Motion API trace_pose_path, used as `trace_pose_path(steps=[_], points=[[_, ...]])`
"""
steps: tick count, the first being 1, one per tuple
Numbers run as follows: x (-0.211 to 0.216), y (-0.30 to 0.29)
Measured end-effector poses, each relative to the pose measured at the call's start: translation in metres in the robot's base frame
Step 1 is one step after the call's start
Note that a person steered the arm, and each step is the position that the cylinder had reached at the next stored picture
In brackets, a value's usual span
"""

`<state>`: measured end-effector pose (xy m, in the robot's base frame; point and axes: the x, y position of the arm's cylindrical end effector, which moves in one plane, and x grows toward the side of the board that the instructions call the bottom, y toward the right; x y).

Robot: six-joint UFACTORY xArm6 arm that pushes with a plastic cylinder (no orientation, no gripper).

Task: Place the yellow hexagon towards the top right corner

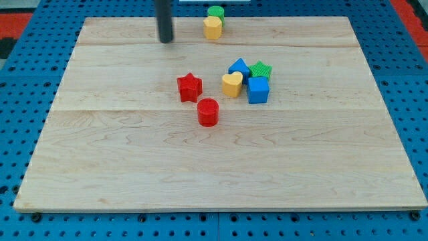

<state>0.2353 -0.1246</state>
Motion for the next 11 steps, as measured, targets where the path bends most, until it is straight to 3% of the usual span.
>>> trace_pose_path(steps=[2,5,8,9,11], points=[[-0.025,0.054],[-0.044,0.066],[-0.027,0.131],[-0.015,0.176],[-0.008,0.047]])
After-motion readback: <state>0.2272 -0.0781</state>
